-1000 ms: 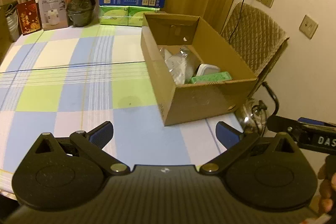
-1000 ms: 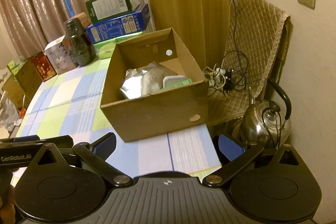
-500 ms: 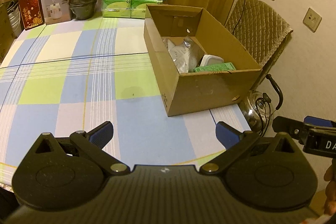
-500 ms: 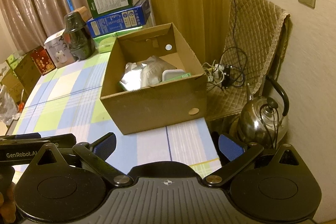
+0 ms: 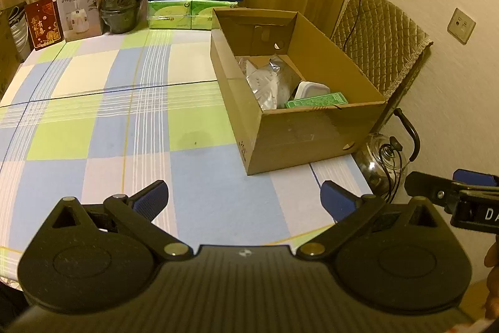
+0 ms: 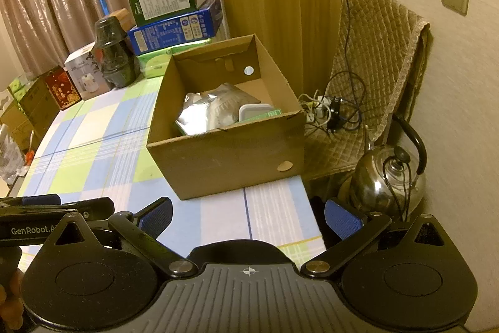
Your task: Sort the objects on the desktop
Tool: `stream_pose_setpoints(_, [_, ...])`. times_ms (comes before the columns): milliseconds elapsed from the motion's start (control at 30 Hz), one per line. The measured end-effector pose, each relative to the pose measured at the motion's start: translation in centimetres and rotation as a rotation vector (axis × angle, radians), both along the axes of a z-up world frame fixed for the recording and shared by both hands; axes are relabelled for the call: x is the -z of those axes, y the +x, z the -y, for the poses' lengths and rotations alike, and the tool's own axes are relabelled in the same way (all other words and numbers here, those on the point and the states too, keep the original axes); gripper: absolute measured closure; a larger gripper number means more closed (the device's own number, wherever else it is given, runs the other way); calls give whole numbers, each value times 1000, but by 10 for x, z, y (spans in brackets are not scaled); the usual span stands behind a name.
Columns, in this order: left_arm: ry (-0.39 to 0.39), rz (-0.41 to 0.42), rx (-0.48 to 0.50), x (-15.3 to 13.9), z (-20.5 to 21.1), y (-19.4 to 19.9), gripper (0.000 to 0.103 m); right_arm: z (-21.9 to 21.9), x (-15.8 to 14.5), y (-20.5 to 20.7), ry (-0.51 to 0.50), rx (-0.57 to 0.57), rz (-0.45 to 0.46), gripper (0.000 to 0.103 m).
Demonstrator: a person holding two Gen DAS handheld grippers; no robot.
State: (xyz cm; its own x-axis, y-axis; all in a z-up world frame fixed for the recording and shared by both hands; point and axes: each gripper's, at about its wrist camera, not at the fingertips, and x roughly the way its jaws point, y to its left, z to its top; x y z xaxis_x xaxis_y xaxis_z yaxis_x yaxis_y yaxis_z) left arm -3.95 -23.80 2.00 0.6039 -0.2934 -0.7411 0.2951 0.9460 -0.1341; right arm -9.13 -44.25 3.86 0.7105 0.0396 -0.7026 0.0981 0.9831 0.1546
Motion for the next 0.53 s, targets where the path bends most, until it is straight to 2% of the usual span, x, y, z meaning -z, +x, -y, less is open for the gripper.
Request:
stream_pose_setpoints(400, [14, -8, 17, 3, 3, 0, 1, 1, 6, -3, -4, 1, -14, 2])
stream_pose_setpoints(533, [18, 24, 28, 3, 3, -3, 1, 0, 7, -4, -10, 0, -17, 2])
